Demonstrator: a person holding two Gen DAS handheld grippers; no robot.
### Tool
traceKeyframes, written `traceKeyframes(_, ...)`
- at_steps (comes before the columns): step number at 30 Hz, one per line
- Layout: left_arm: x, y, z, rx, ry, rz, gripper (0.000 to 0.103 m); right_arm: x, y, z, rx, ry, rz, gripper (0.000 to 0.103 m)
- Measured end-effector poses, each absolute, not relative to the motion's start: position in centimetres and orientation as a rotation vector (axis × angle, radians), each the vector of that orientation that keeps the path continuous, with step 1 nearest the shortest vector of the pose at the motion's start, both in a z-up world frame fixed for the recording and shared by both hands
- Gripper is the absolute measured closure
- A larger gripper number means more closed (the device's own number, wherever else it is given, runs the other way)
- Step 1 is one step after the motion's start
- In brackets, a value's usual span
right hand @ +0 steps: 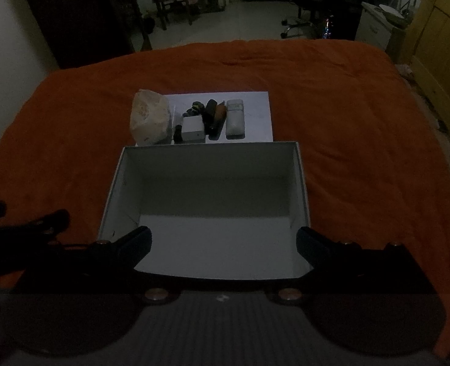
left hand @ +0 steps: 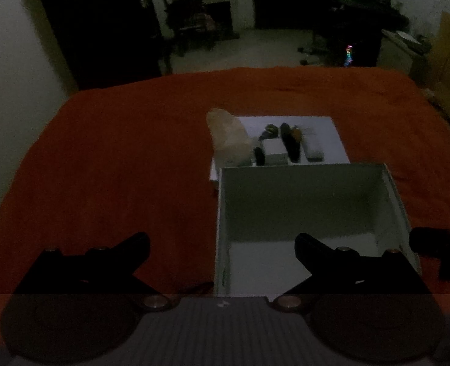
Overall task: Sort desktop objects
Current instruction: 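Move both tools toward the objects on the white sheet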
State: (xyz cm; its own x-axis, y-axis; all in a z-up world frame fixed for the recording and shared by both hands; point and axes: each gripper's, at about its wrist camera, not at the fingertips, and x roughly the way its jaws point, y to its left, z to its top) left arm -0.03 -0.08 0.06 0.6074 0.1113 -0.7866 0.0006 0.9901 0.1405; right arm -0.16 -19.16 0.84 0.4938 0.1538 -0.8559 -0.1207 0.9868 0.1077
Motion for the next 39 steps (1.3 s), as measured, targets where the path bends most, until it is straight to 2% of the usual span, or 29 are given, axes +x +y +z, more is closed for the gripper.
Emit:
traceKeyframes(8, -0.5, 0.6, 0.8, 0.048, 0.873, 0.008, 0.000, 0.1, -19.5, 1.1, 0.057, 1.025, 0.177, 0.000)
traceKeyframes(11, 0.0, 1.2, 0.5, 0.049, 0.889, 0.005, 0.000, 0.2, -19.6, 1.2, 0.065, 1.019, 0.181, 0.000)
traceKeyframes(15, 2.1, -1.4, -0.5, 0.192, 0.937, -0.029, 0.001, 0.5, -19.8, 1.1, 0.084, 1.017, 0.187, 0.000)
traceKeyframes(20, 3.1, -0.5, -1.6, 0.082, 0.991, -0.085, 0.002, 0.6, -20.1, 0.9, 0.146, 1.004, 0.176, 0.000)
traceKeyframes(27, 3.3, -0.5, -2.2, 0.145, 0.935, -0.064, 0.000, 0.4, -20.2, 1.7, 0.124, 0.861, 0.179, 0.000)
traceKeyframes(34, 3.9, 1.4, -1.6, -0.054, 0.918, -0.049, 0.000, 0.7, -20.2, 1.7, 0.102, 0.867, 0.204, 0.000)
traceKeyframes(39, 5.0, 1.7, -2.5, -0.083, 1.012, -0.044, 0.000, 0.9, -20.0, 1.1, 0.094, 0.893, 0.209, 0.000)
